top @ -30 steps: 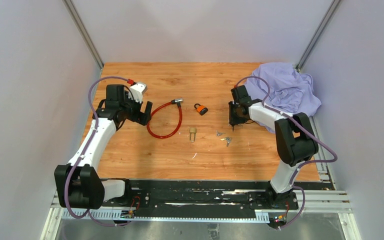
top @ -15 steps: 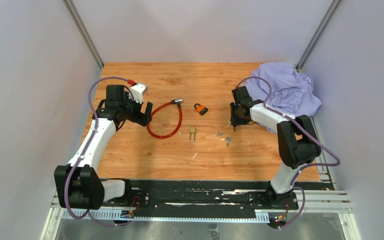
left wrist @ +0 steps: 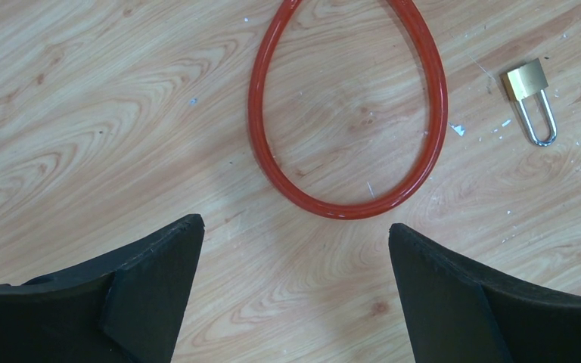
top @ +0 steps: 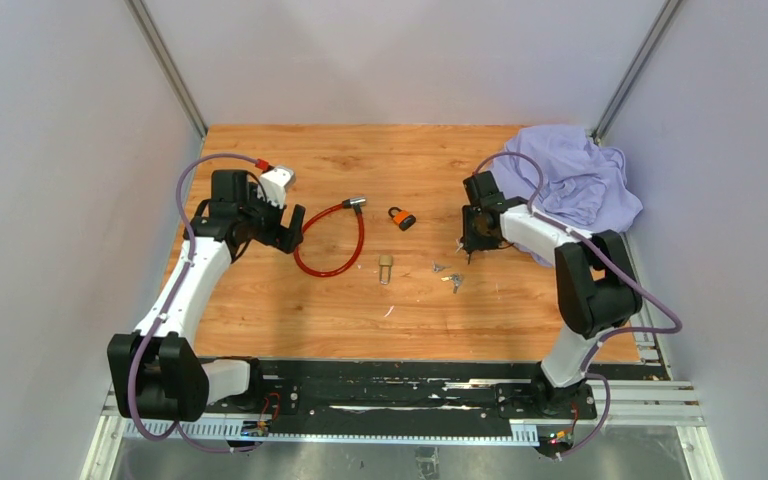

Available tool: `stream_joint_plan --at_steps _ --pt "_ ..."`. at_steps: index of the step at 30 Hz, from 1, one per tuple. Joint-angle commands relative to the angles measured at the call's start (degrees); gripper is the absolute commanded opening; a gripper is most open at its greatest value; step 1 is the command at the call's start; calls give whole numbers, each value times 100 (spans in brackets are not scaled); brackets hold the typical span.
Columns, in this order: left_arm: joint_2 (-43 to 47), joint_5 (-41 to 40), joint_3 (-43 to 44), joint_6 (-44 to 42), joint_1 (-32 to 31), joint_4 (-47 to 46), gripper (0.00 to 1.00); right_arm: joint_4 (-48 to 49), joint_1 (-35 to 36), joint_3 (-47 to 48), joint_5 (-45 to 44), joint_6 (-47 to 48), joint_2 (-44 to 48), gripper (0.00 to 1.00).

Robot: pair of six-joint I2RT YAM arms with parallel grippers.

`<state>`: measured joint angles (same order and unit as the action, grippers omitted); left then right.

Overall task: Unlock with the key
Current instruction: Pick up the key from the center of the board.

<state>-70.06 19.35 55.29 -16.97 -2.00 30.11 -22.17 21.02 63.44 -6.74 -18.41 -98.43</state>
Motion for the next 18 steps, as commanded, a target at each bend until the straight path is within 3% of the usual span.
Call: stream_joint_plan --at_steps 1,14,18 --pt "160 142 217 -100 15 82 96 -183 71 236 -40 -52 -352 36" --pt "116 296 263 -87 15 170 96 -119 134 395 -62 -226 -783 32" --pt "123 289 263 -95 15 188 96 -130 173 383 -157 -296 -820 20"
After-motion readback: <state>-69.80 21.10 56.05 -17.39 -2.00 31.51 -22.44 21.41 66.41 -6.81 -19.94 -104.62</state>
